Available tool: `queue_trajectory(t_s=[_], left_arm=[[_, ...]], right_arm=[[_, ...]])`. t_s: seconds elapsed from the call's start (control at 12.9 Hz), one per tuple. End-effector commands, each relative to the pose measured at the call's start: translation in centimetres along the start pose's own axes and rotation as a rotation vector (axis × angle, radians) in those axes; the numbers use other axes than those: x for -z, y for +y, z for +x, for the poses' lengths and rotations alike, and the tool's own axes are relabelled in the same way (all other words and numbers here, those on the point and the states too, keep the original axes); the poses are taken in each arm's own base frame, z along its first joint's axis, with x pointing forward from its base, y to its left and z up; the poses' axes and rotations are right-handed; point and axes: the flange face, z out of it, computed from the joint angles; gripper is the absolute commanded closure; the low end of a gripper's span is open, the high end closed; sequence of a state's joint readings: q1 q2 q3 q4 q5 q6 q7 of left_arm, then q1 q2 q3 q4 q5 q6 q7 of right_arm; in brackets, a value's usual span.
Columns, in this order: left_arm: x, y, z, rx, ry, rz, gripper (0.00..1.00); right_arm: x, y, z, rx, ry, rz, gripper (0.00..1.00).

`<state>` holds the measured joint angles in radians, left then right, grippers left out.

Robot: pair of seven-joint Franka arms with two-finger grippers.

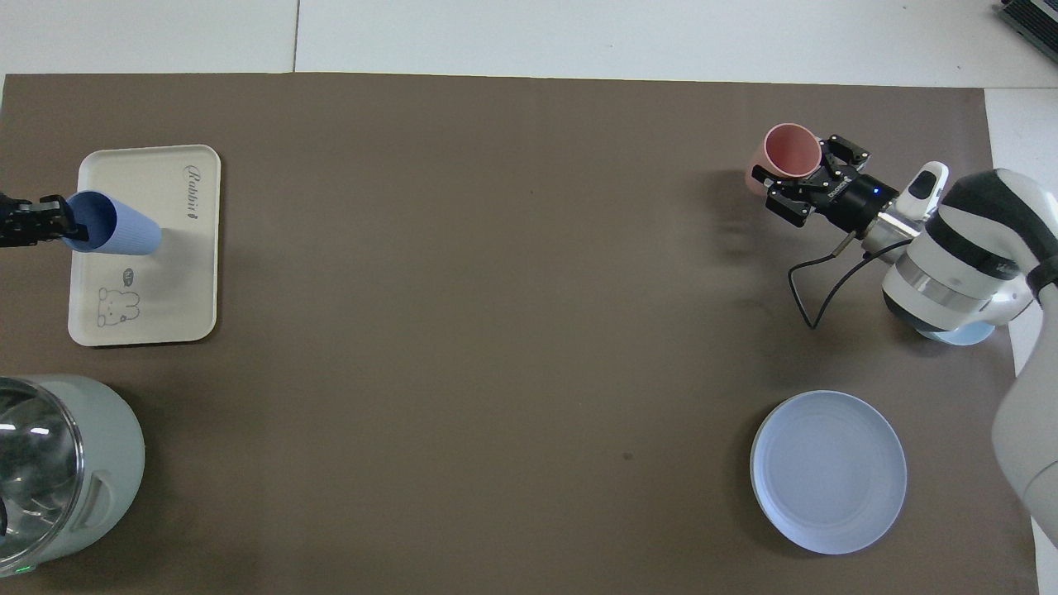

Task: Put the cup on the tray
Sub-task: 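Lower the cup onto the cream tray with the left gripper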

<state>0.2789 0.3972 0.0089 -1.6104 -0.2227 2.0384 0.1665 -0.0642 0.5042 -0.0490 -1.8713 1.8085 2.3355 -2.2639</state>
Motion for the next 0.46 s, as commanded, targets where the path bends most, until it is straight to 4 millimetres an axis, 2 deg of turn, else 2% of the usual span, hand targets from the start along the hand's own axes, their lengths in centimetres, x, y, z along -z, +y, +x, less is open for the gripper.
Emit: queue_trajectory(t_s=[0.0,0.08,0.31,0.39], left_arm=[[-0.1,0.0,0.5,-0.006,-0.006,-0.013,0.26],[0.1,0.2,0.4,-0.005,-0.021,-0.017,0.25],[3.1,1.5,0.9,-0.03,-0.082,-0.036,0.25],[4.2,3.0,0.9,-0.064,-0.103,-0.018,0.25]], right_arm=[[1.3,-0.1,-0.8,0.023,0.022,-0.012,0.65],[1.3,-0.1,-0.7,0.024,0.023,-0.013,0.01],[1.3,-0.1,-0.6,0.024,0.017,-0.018,0.0],[1.4,-0.3,0.1,0.03,0.023,-0.018,0.0]])
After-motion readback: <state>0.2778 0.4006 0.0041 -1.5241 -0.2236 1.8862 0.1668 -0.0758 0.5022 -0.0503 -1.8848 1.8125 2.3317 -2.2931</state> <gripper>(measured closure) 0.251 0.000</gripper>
